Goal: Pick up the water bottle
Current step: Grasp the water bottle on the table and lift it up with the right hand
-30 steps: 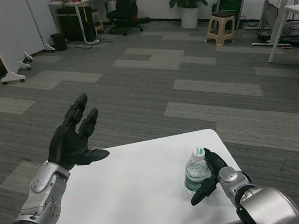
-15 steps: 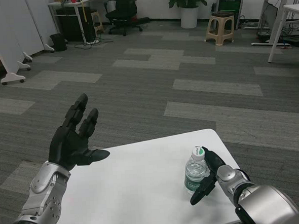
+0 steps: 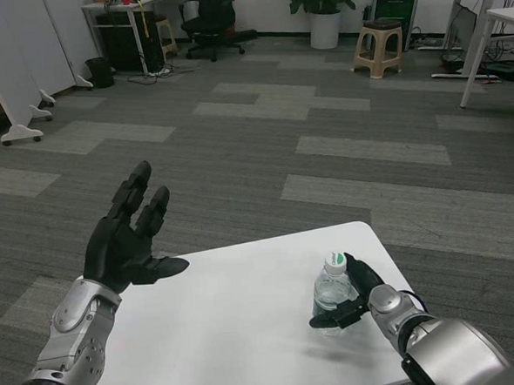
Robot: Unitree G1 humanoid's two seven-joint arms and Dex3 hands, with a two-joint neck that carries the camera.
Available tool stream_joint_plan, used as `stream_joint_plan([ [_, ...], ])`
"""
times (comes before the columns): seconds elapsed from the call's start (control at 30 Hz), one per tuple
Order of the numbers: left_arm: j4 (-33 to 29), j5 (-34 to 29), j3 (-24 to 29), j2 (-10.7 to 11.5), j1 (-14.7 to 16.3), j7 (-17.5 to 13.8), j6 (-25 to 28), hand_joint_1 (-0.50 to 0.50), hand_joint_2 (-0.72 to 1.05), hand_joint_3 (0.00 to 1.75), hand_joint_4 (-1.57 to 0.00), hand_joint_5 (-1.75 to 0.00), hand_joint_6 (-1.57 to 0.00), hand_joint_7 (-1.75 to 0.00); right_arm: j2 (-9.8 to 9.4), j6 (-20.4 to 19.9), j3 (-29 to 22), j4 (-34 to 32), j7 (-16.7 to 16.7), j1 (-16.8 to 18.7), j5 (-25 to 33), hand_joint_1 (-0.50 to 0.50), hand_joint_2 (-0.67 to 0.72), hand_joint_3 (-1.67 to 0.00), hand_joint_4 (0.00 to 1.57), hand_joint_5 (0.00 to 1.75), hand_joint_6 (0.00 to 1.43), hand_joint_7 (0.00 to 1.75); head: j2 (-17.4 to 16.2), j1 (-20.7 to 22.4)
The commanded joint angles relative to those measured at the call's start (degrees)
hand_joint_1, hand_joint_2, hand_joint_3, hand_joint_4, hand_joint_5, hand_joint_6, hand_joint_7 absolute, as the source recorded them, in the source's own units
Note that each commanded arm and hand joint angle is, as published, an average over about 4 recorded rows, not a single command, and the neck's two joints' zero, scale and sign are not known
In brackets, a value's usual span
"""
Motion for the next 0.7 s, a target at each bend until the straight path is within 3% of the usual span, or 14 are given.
stream_joint_plan([
  [0.03,0.34,-0.11,0.19,0.05,-0.39,0.26,-0.34,-0.50,0.25,0.09,0.00,0.00,0.00,0.00,0.22,0.34,0.80,-0.29,-1.09,-1.68,-0.14,-0.33,-0.49,-0.63,0.00,0.99,0.00,0.30,-0.09,0.03],
  [0.1,0.34,-0.11,0.23,0.05,-0.39,0.26,-0.34,-0.50,0.25,0.09,0.00,0.00,0.00,0.00,0.22,0.34,1.37,-0.34,-1.71,-1.72,-0.58,-0.33,-0.53,-0.65,0.00,1.21,0.00,0.65,-0.13,0.03],
  [0.13,0.34,-0.11,0.23,0.05,-0.39,0.26,-0.34,-0.50,0.25,0.09,0.00,0.00,0.00,0.00,0.26,0.34,1.48,-0.45,-2.26,-1.74,-1.15,-0.33,-0.54,-0.77,0.00,1.36,0.00,0.94,-0.11,0.02],
  [0.2,0.34,-0.11,0.23,0.05,-0.39,0.26,-0.34,-0.50,0.25,0.09,0.00,0.00,0.00,0.00,0.40,0.37,1.59,-0.67,-3.66,-1.79,-2.54,-0.34,-0.54,-1.09,0.00,1.53,0.00,1.31,-0.11,0.03],
  [0.23,0.34,-0.11,0.23,0.05,-0.39,0.26,-0.34,-0.50,0.25,0.09,0.00,0.00,0.00,0.00,0.48,0.39,1.59,-0.78,-4.52,-1.81,-3.35,-0.36,-0.51,-1.31,0.04,1.60,0.09,1.47,-0.05,0.15],
  [0.3,0.34,-0.11,0.21,0.05,-0.37,0.26,-0.34,-0.50,0.25,0.09,0.00,0.00,0.00,0.00,0.62,0.48,1.68,-0.73,-6.58,-1.87,-5.06,-0.41,-0.45,-1.55,0.12,1.65,0.31,1.57,-0.05,0.28],
  [0.33,0.34,-0.11,0.19,0.05,-0.35,0.26,-0.34,-0.50,0.25,0.09,0.00,0.00,0.00,0.00,0.64,0.52,1.77,-0.67,-7.18,-1.90,-5.57,-0.42,-0.41,-1.59,0.21,1.65,0.55,1.59,-0.05,0.35],
  [0.43,0.34,-0.11,0.21,0.05,-0.24,0.26,-0.34,-0.50,0.25,0.07,0.00,0.00,0.00,0.00,0.66,0.74,1.94,-0.43,-8.06,-1.94,-6.12,-0.42,-0.41,-1.57,0.44,1.65,1.07,1.47,-0.15,0.41],
  [0.53,0.34,-0.11,0.23,0.05,-0.17,0.22,-0.34,-0.50,0.25,0.09,0.00,0.00,0.00,0.00,0.66,0.78,1.55,-0.38,-8.12,-1.90,-5.94,-0.42,-0.41,-1.51,0.58,1.65,1.26,1.26,-0.30,0.60],
  [0.7,0.34,-0.11,0.28,0.05,-0.08,0.26,-0.34,-0.50,0.25,0.09,0.00,0.00,0.00,0.00,0.75,0.78,1.06,-0.38,-8.08,-1.72,-5.68,-0.42,-0.41,-1.47,0.70,1.65,1.31,1.01,-0.35,0.74],
])
